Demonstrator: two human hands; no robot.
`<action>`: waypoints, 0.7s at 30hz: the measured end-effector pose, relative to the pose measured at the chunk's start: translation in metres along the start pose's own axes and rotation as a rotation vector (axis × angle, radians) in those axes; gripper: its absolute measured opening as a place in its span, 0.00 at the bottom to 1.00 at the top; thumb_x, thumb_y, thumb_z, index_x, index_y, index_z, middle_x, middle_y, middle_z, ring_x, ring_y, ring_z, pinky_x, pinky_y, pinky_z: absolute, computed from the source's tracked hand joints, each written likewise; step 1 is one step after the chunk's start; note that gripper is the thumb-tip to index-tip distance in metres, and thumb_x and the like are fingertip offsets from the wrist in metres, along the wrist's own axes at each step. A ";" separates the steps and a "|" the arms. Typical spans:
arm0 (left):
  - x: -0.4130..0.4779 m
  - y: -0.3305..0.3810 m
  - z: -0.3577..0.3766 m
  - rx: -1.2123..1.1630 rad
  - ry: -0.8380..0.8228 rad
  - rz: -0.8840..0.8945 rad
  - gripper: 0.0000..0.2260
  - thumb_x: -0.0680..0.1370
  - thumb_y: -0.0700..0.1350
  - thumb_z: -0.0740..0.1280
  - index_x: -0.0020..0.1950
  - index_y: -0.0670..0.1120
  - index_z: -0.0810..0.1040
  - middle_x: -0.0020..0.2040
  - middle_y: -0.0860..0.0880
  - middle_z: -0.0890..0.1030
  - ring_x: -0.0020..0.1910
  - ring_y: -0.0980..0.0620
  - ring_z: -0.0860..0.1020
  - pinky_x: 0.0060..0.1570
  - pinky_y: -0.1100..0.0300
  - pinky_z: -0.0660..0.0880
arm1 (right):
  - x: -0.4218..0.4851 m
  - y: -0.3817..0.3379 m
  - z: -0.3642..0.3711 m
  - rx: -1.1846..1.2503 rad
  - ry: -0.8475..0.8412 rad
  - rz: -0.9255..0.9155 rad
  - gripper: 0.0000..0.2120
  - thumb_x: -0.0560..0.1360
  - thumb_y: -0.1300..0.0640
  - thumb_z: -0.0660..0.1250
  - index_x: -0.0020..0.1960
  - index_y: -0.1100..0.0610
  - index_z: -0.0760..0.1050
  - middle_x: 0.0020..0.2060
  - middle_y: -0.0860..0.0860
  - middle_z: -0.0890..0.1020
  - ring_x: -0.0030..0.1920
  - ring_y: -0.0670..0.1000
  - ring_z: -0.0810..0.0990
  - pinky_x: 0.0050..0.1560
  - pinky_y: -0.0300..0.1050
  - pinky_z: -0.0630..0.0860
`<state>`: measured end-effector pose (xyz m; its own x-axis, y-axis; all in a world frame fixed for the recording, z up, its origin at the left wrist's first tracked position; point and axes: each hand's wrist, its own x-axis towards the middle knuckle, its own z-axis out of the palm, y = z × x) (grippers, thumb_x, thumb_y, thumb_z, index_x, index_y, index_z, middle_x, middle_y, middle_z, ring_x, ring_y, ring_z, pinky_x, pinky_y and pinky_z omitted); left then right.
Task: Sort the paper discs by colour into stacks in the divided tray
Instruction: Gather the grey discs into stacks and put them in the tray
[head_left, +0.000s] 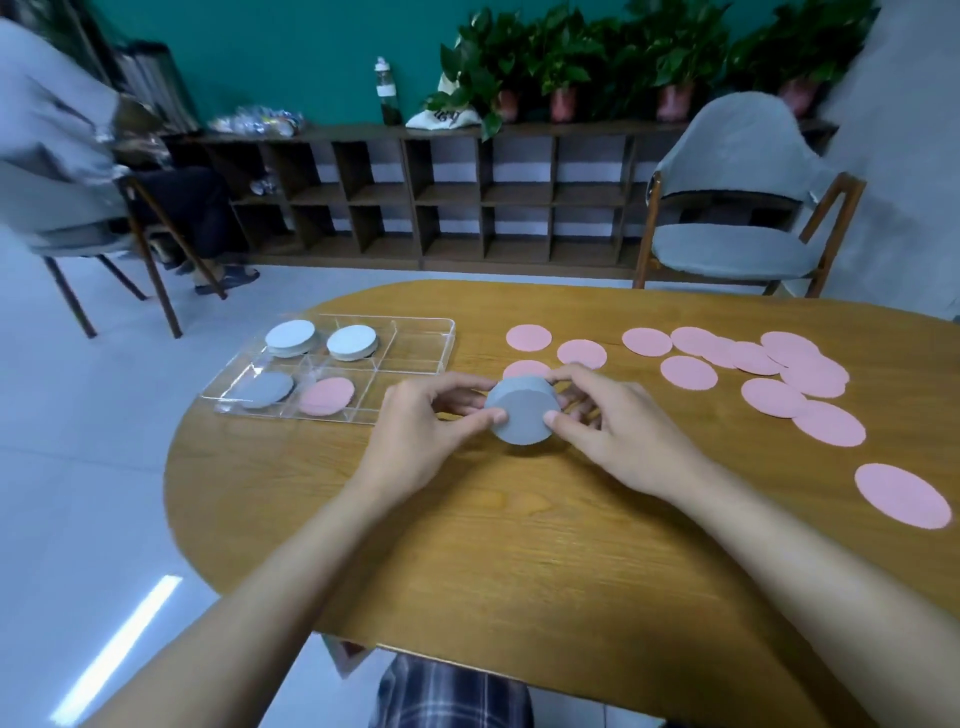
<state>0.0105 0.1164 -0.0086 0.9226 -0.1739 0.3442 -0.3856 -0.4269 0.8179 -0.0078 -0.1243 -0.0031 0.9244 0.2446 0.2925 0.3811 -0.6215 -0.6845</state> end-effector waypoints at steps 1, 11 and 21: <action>-0.002 -0.002 -0.011 -0.002 0.018 -0.016 0.13 0.72 0.47 0.82 0.55 0.50 0.88 0.45 0.53 0.89 0.46 0.57 0.87 0.55 0.56 0.83 | 0.006 -0.009 0.007 0.001 -0.008 -0.017 0.14 0.78 0.55 0.71 0.63 0.47 0.77 0.46 0.44 0.81 0.42 0.46 0.79 0.42 0.32 0.72; -0.010 -0.034 -0.121 0.066 0.079 -0.073 0.16 0.73 0.47 0.80 0.60 0.49 0.86 0.46 0.52 0.88 0.47 0.57 0.86 0.53 0.59 0.83 | 0.073 -0.078 0.076 0.000 -0.108 -0.102 0.13 0.79 0.52 0.71 0.62 0.44 0.77 0.45 0.44 0.82 0.42 0.42 0.79 0.40 0.30 0.71; 0.004 -0.084 -0.203 0.116 0.132 -0.140 0.12 0.73 0.45 0.80 0.55 0.49 0.85 0.45 0.48 0.86 0.42 0.50 0.84 0.51 0.54 0.84 | 0.155 -0.109 0.152 0.113 -0.187 -0.122 0.11 0.78 0.53 0.72 0.59 0.45 0.77 0.42 0.45 0.82 0.35 0.42 0.77 0.42 0.39 0.75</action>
<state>0.0455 0.3321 0.0172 0.9554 0.0088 0.2952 -0.2441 -0.5393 0.8060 0.0964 0.0947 0.0152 0.8544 0.4522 0.2561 0.4791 -0.4946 -0.7251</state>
